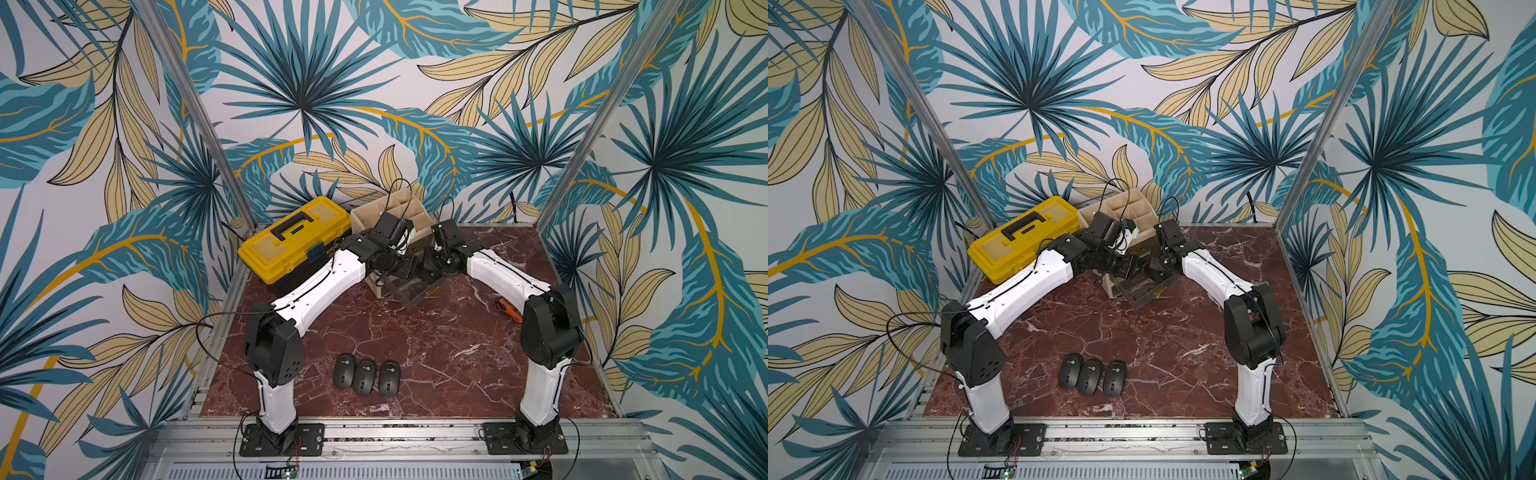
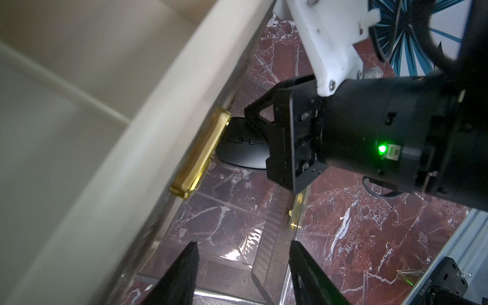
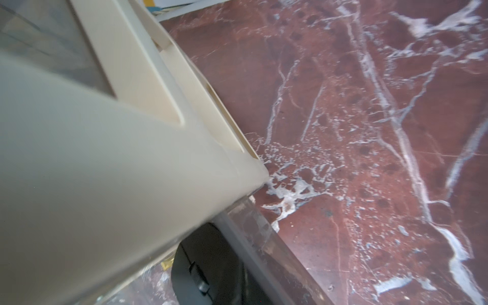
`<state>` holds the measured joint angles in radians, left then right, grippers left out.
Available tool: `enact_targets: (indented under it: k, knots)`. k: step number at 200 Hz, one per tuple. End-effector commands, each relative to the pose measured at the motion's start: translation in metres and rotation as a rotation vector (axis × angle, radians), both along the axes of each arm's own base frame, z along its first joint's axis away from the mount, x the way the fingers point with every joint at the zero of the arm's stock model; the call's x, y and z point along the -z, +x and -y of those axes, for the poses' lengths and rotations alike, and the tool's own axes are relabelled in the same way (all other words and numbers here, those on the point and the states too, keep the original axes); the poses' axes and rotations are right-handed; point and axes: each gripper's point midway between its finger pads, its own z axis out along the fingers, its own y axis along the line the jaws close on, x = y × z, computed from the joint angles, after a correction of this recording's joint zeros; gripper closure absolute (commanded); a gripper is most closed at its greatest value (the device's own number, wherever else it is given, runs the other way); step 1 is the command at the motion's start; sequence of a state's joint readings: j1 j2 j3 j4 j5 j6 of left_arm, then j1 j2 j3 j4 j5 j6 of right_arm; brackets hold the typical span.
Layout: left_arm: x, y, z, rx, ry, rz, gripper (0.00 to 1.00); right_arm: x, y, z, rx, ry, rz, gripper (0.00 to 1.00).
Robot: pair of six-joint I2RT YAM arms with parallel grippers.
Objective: Take the mice out of the drawer
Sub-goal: Move the storage box to the center of the board.
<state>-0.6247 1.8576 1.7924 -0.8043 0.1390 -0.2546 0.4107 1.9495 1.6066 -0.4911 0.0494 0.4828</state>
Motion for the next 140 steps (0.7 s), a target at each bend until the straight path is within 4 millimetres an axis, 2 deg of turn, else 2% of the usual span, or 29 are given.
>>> enact_targets:
  k: [1, 77, 94, 117, 140]
  knots:
    - [0.007, 0.001, 0.0, -0.002, -0.001, -0.011, 0.42, 0.023, -0.023, -0.025, -0.152, 0.021, -0.094, 1.0]
    - [0.009, 0.0, -0.004, -0.006, 0.021, -0.015, 0.42, 0.024, -0.051, -0.034, -0.297, 0.066, -0.106, 1.0]
    - [0.012, -0.001, -0.005, -0.007, 0.029, -0.021, 0.42, 0.015, -0.051, -0.034, -0.295, 0.112, -0.084, 1.0]
    - [0.014, -0.003, -0.007, -0.006, 0.036, -0.033, 0.42, -0.006, -0.05, -0.034, -0.282, 0.154, -0.03, 1.0]
    - [0.016, -0.005, -0.008, -0.002, 0.043, -0.045, 0.42, -0.023, -0.046, -0.024, -0.231, 0.13, 0.028, 1.0]
